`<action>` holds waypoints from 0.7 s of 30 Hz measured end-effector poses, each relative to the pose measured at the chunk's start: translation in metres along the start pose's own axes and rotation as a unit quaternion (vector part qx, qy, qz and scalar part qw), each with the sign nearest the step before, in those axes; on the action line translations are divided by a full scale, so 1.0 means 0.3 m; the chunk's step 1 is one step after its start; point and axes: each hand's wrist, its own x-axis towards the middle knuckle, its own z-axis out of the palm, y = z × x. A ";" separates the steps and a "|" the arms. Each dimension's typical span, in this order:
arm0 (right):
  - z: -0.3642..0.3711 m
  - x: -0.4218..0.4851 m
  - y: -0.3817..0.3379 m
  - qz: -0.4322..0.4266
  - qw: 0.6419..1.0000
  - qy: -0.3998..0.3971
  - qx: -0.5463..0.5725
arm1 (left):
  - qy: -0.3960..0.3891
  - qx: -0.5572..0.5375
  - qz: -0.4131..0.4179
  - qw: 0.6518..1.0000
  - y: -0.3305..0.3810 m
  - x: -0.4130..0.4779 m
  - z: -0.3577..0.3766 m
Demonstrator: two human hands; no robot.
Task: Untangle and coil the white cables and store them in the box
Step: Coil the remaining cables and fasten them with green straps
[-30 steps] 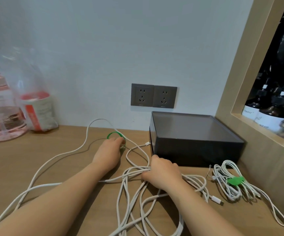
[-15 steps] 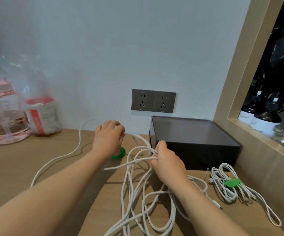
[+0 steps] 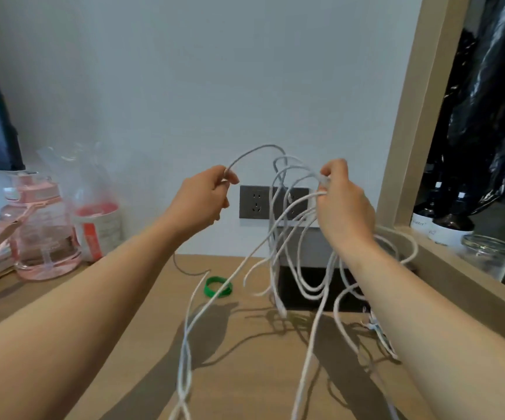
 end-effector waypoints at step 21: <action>0.027 -0.400 0.328 0.086 0.944 -0.281 0.149 | -0.084 0.207 -0.064 0.972 -0.145 -0.448 0.446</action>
